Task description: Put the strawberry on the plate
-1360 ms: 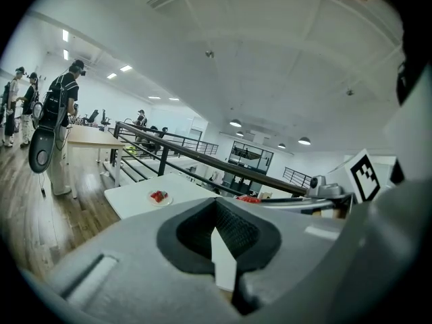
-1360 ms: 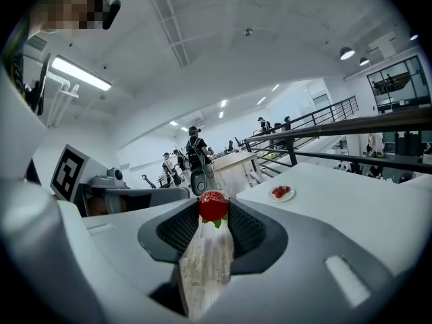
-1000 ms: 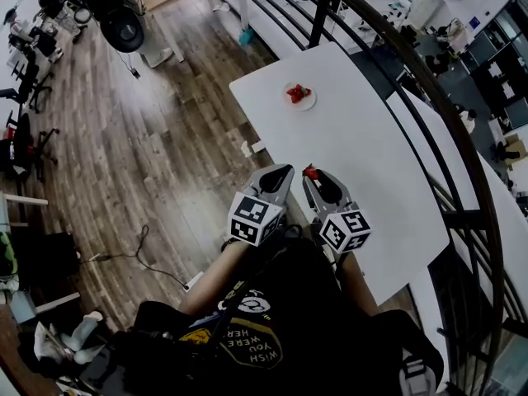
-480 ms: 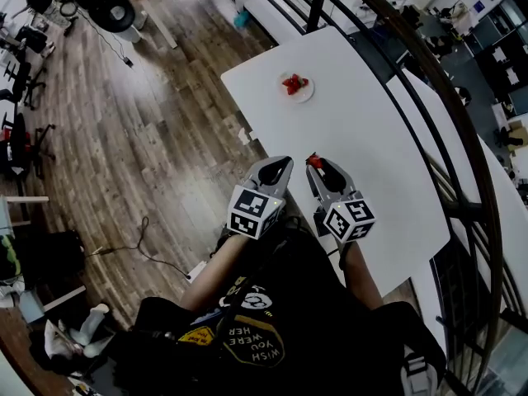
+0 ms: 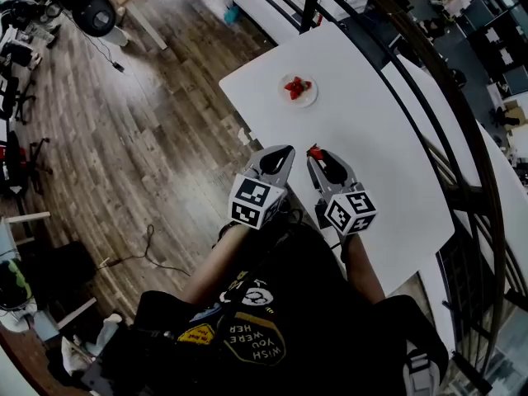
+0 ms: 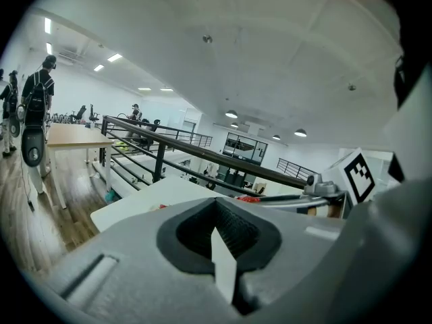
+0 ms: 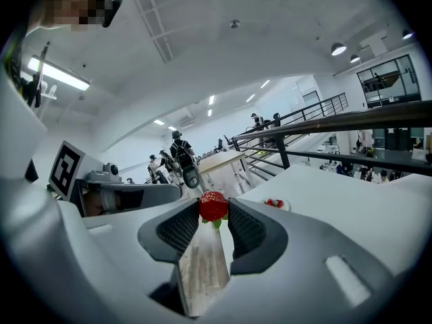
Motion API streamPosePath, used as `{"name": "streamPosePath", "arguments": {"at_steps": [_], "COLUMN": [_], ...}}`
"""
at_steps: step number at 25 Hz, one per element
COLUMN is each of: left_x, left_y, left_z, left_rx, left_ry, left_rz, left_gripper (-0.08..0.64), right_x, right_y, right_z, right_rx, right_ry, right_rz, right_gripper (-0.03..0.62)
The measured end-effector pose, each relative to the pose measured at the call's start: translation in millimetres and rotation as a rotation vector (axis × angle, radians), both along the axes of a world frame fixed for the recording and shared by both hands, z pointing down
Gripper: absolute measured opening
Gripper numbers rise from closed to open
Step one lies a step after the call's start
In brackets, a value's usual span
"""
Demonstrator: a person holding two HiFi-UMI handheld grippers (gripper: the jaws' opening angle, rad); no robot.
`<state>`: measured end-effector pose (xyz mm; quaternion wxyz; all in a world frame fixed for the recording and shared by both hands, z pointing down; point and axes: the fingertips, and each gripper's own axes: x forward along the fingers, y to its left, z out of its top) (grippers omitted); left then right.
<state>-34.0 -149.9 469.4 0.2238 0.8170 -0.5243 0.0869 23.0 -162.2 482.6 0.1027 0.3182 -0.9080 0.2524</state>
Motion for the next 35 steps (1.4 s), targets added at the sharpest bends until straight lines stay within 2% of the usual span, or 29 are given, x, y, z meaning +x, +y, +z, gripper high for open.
{"name": "streamPosePath", "arguments": {"at_steps": [8,15,30,35], "left_x": [-39,-59,-41,-34], "left_y": [-35,-55,-106,-121], "left_z": [9,28,81,96], "left_rx": [-0.008,-0.045,-0.131,-0.162], "left_ry": [0.037,0.052,0.001,0.009], "left_rz": [0.051,0.092,0.145,0.139], "left_gripper": [0.000,0.000,0.000,0.000], "right_x": [-36,-50,-40,-34], "right_y": [-30,-43,-99,-116], "right_z": [5,17,63,79], "right_rx": [-0.004,-0.011,-0.047,-0.072], "right_ry": [0.041,0.069,0.130,0.155], "right_rz": [0.047,0.085,0.079,0.076], "right_gripper": [0.140,0.140,0.140,0.140]}}
